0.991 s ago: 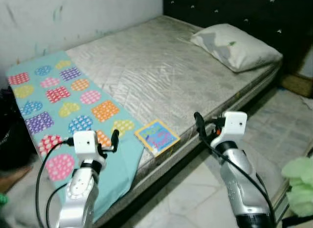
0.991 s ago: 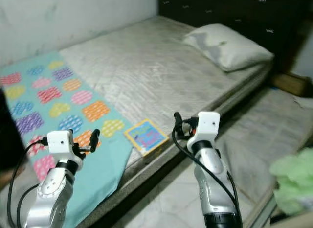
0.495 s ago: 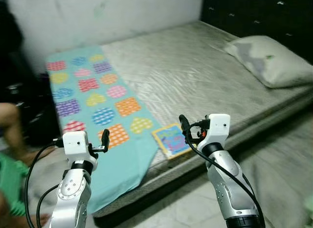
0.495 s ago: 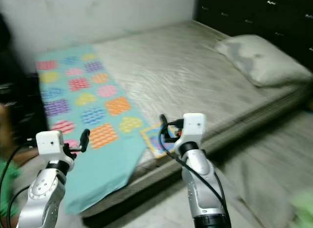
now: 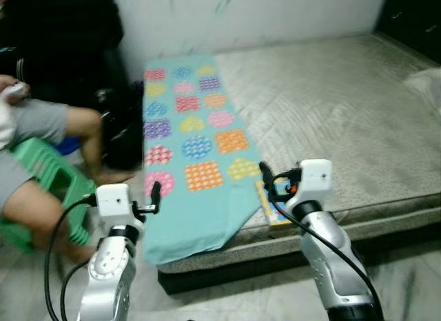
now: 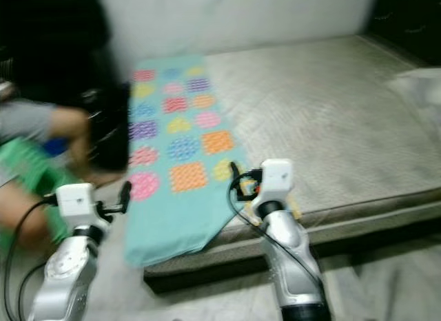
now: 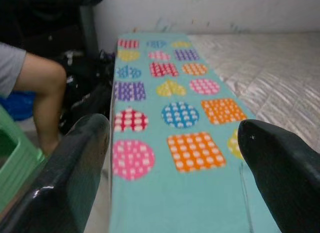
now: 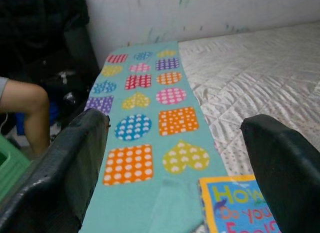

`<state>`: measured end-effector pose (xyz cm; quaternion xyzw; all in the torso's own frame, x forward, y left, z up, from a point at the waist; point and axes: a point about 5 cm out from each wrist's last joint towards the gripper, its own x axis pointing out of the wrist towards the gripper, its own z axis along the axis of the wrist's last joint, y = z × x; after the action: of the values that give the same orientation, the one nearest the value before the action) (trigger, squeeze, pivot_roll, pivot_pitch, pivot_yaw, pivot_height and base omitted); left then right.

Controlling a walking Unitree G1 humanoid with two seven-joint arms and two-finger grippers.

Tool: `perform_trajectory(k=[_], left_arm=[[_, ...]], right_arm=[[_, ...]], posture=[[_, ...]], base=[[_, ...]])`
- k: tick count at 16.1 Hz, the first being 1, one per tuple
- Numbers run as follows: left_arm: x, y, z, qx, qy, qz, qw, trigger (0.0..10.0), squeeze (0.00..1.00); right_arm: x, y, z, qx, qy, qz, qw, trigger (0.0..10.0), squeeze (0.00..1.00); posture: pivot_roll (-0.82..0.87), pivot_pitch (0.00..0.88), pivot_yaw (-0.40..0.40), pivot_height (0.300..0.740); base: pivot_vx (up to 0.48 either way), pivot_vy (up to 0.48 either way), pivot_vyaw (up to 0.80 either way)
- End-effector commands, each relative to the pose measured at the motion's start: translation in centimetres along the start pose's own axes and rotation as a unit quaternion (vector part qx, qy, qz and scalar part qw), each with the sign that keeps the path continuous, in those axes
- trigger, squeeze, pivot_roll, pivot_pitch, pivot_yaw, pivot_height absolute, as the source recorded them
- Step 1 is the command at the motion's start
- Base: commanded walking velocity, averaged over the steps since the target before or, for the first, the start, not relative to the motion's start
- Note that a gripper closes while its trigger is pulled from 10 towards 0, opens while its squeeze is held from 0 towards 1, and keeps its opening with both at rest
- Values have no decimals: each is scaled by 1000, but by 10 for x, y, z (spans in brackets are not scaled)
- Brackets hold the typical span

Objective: Clean up the room

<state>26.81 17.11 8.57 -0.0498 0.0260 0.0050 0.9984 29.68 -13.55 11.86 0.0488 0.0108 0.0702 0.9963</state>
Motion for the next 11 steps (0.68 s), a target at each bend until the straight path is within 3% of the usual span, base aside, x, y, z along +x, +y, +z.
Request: perform_trajectory(k=[1, 5, 6, 10, 11], left_arm=[[1, 6, 2, 13, 1, 7, 1000, 10000, 0], [6, 6, 4, 23, 1, -5, 1000, 10000, 0], [7, 5, 5, 23, 1, -7, 1000, 10000, 0], [7, 4, 4, 18, -4, 5, 1000, 10000, 0], [4, 6, 4, 14, -7, 15, 1000, 10000, 0]], right_arm=[[2, 5, 4, 4, -12, 5, 1000, 10000, 0], [3, 2, 3, 3, -19, -21, 1000, 10000, 0], [4, 1, 3, -19, -18, -29, 999, 10000, 0], [11, 1, 0, -76, -17, -21, 997, 10000, 0], [14, 5, 1, -66, -17, -9, 998, 10000, 0]], posture=[[-56, 83, 42, 740], [-54, 70, 77, 740], [-55, 68, 79, 740], [-42, 66, 36, 740], [-33, 66, 15, 740]], base=[[0, 0, 519], [0, 0, 0], [0, 0, 0], [0, 0, 0], [0, 0, 0]])
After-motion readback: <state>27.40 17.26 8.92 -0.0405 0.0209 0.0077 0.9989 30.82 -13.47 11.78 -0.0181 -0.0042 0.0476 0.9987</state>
